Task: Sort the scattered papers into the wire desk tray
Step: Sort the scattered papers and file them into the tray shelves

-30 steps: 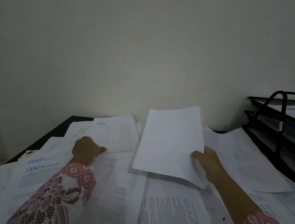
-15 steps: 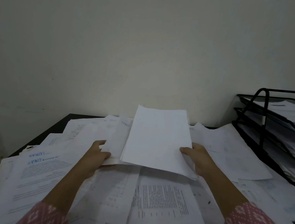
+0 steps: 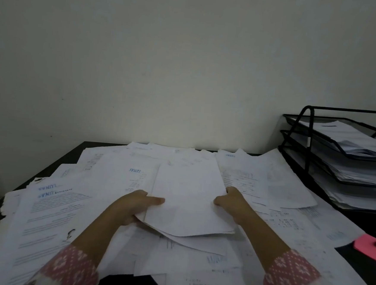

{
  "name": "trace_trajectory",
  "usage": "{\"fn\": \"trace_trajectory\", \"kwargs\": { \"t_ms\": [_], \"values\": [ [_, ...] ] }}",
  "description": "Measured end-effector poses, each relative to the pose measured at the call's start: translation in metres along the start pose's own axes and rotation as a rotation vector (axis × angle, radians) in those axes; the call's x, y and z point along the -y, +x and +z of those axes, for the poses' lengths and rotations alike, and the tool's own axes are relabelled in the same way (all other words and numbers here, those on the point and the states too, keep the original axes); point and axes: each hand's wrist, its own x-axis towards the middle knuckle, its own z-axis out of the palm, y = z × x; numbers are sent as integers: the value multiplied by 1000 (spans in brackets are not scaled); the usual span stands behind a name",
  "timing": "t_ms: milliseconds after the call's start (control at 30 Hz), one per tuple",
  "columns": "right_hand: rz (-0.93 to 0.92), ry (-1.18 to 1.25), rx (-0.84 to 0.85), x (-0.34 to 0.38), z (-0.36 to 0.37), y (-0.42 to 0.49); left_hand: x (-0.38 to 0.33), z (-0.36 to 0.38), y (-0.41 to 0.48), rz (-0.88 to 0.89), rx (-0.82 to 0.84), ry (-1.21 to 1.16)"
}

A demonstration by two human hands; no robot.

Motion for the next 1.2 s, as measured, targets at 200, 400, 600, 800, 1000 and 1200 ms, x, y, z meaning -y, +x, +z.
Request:
{"fn": "trace_trajectory", "kwargs": {
  "t_ms": [200,400,600,800,1000,1200],
  "values": [
    [-45,-142,-16,-6,-8,-6,5,22,-4,237,-121,236],
    [5,273,-12,-9,-36,-12,4,36,-14,450,-193,44],
    [-155,540,-38,-3,-61,-27,-5,56,-21,530,-188,-148],
    [-245,448,-165,-4,-84,-35,-12,73,-24,592,-140,137],
    [-74,558,-197,-17,-120,-40,-18,90,-30,572,74,116],
    [77,590,-277,-52,-161,-55,-24,116,-33,393,350,154]
  ]
}}
